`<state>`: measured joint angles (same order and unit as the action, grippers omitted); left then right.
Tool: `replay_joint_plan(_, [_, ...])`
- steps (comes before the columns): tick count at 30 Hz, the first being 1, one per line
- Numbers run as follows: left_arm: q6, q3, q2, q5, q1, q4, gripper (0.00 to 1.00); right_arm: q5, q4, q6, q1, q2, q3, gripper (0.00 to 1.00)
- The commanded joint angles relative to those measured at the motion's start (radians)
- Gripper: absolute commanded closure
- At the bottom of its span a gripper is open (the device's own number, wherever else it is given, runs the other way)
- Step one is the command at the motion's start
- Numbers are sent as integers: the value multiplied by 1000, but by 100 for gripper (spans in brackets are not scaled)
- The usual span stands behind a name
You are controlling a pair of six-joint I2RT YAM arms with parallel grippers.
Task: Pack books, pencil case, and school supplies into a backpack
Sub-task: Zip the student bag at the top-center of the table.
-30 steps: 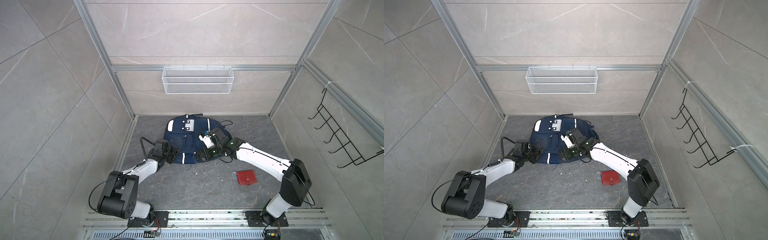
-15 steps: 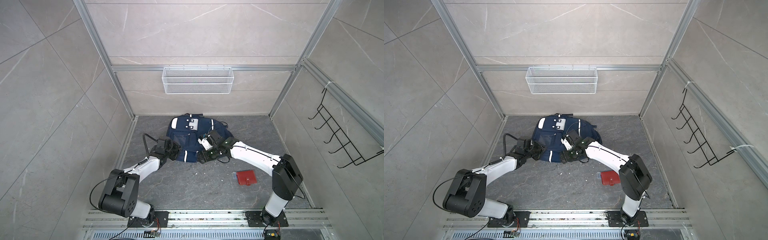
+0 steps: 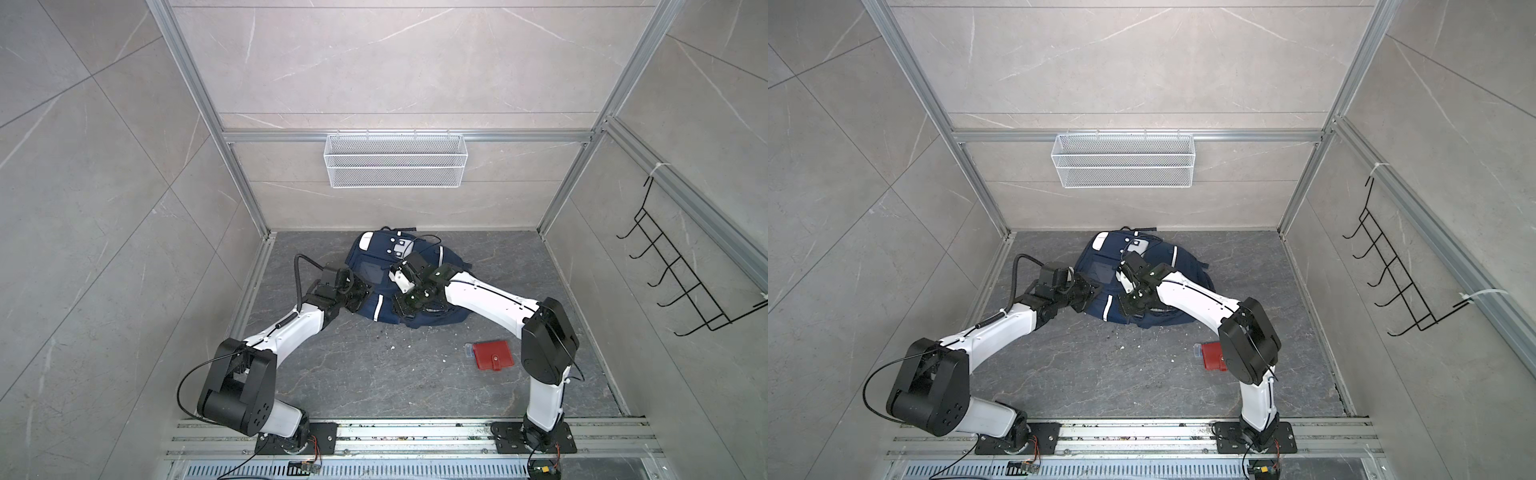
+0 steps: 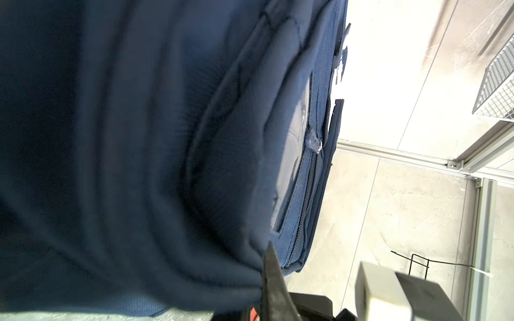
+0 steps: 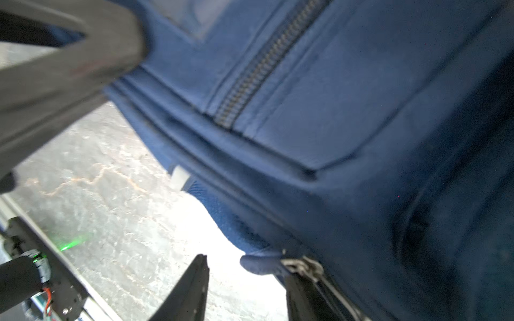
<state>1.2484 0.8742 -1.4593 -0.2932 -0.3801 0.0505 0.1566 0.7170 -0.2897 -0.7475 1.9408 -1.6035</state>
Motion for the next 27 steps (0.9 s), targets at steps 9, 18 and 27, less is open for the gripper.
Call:
replay_joint_plan(9, [-53,68,75,-86,-34,42,100,-67,40,-67,52,97,-119,62])
replay_joint_plan(18, [-58,68,91,-87,-36,31,100,-89,31,-62,65,97,-113,82])
replay_joint_plan(27, [-42,46,101,-54,-1,30,100,-84,-24,-63,108,-11,43,100])
